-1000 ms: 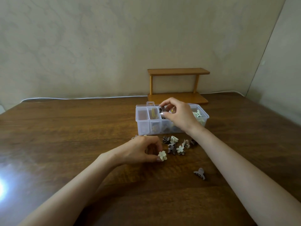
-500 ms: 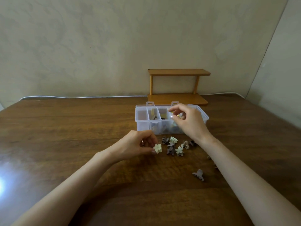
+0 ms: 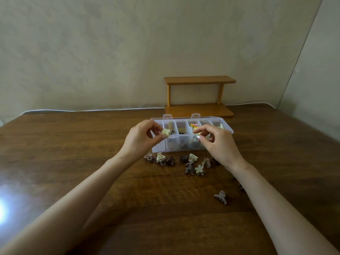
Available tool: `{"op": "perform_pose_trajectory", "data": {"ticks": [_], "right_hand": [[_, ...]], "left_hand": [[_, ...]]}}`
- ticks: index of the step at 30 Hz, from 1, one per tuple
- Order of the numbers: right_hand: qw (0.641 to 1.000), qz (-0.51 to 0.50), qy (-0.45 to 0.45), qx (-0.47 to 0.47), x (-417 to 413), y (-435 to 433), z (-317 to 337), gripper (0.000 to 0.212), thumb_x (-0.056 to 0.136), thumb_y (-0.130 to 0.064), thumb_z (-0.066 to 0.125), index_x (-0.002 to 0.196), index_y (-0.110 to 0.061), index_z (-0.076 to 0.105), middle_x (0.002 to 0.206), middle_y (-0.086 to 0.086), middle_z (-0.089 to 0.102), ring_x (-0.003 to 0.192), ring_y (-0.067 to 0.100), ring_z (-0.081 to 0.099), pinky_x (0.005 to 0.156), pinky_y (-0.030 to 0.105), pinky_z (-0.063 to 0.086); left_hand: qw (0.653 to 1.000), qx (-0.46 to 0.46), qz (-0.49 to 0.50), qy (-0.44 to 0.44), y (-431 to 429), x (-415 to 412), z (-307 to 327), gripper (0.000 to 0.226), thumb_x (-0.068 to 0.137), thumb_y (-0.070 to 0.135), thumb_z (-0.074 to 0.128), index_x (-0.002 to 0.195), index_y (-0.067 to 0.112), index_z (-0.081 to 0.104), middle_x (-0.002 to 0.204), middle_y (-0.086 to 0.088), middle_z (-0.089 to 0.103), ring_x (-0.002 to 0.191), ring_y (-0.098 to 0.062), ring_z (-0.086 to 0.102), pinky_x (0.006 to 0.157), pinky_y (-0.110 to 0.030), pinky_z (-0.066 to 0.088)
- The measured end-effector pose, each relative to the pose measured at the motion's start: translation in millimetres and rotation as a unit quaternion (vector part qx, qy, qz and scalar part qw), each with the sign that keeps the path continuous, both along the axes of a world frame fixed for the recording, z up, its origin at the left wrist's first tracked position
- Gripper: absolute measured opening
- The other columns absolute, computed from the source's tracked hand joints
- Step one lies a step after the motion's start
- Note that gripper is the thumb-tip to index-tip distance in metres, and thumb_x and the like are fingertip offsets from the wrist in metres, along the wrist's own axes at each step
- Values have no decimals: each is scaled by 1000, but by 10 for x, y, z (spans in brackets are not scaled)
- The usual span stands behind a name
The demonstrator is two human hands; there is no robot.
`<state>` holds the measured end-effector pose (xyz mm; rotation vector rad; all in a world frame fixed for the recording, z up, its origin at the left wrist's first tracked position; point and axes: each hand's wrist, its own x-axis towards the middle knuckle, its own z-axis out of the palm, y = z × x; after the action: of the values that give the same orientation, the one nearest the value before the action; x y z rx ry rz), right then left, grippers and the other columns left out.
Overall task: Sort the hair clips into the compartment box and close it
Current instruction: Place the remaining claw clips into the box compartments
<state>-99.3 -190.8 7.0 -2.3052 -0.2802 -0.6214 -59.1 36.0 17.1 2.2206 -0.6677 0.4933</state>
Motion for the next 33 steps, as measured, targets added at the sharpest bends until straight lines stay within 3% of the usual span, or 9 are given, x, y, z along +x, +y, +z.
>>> {"op": "perform_pose_trajectory", "data": {"ticks": [6, 10, 13, 21, 25, 29, 33], "right_hand": [[1000, 1, -11, 7, 18, -34, -12, 20, 88, -10, 62, 104, -20, 67, 87, -8, 61, 67, -10, 54, 58, 6, 42], [1000, 2, -16, 5, 26, -49, -16, 20, 88, -11, 62, 105, -21, 66, 89, -11, 59, 64, -3, 54, 58, 10, 44], [1000, 0, -23, 5, 31, -50, -8, 21, 89, -12, 61, 107, -22, 65, 90, -9, 61, 64, 1, 54, 58, 14, 45], [1000, -18, -23, 4, 34, -130, 34, 21, 89, -11, 60, 108, -21, 65, 93, -6, 63, 71, 2, 57, 61, 16, 47], [999, -33, -26, 15, 35, -181, 54, 20, 89, -9, 60, 105, -20, 66, 95, -9, 62, 68, 1, 56, 59, 14, 43], [998, -47, -28, 38, 46, -248, 70, 18, 90, -8, 58, 100, -19, 67, 95, -5, 65, 81, 6, 61, 69, 23, 52], [997, -51, -29, 44, 65, -270, 54, 17, 90, -8, 58, 99, -19, 68, 94, -4, 66, 86, 9, 65, 74, 27, 55]], "left_hand": [[993, 56, 106, -19, -219, 474, 170, 20, 81, 36, 67, 90, 19, 61, 89, 5, 59, 82, -13, 55, 63, -26, 45], [982, 109, 154, -5, -306, 576, 178, 30, 84, 37, 64, 105, 17, 59, 102, 0, 56, 93, -17, 52, 66, -28, 42], [981, 94, 166, -16, -280, 553, 155, 23, 87, 30, 59, 105, 16, 58, 107, -1, 57, 97, -19, 53, 69, -30, 44], [994, 43, 61, -85, -384, 155, 25, 12, 89, 18, 56, 101, 18, 58, 96, 9, 53, 85, -9, 51, 69, -22, 43], [997, 53, -32, -46, -514, -47, 2, 14, 89, 18, 57, 102, 19, 58, 95, 9, 56, 81, -4, 53, 69, -15, 44], [989, 113, -89, -29, -708, -189, -96, 19, 87, 27, 59, 103, 18, 58, 96, 7, 57, 87, -6, 52, 74, -24, 50], [979, 193, -64, -22, -989, -216, -257, 38, 83, 46, 60, 110, 20, 55, 110, 2, 55, 101, -13, 47, 83, -29, 46]]}}
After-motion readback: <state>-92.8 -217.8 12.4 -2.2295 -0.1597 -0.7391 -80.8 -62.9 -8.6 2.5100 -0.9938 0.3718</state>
